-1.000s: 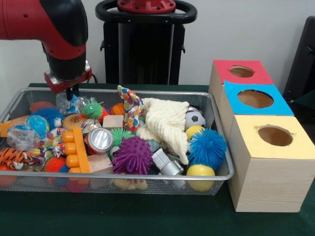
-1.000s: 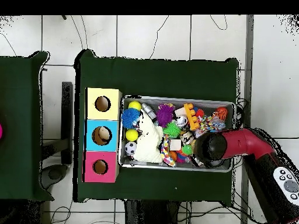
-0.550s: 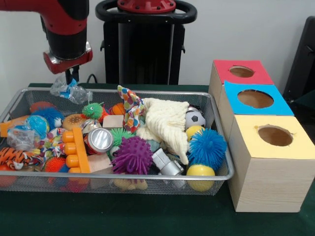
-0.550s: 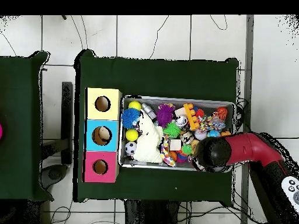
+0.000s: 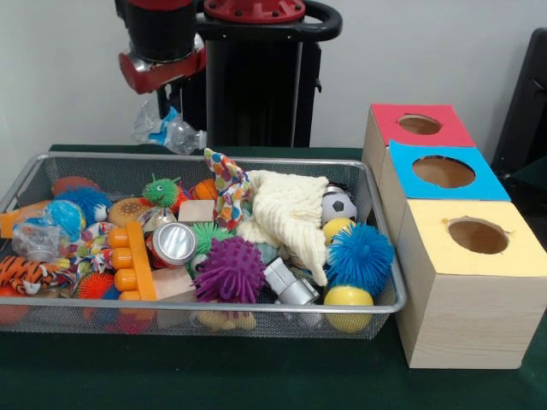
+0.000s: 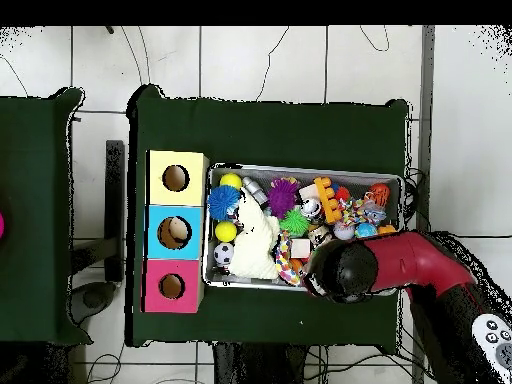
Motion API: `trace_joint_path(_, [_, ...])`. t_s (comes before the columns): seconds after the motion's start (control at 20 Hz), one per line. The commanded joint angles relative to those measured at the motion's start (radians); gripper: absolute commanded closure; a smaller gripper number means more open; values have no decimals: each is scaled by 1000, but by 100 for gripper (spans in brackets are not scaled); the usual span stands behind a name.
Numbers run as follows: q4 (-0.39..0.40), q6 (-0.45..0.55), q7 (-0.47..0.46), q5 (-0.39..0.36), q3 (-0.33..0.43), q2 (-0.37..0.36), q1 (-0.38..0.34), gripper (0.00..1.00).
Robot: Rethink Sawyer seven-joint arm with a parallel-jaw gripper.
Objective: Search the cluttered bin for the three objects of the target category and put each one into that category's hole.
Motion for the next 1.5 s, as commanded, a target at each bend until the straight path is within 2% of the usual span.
trace_joint_path(0.05, [115,-71,49,124,61,-121,36,100])
trace_joint_path(0.35, [129,-72,86,200,38,-188,92,100])
trace_joint_path(0.65, [137,-159,192,231,-9,-202,182,100])
trace_joint_path(1.1, [47,-238,331,279,-107,-134,357,100])
trace_joint_path(1.5, [1,-313,408,321,-194,-109,503,100])
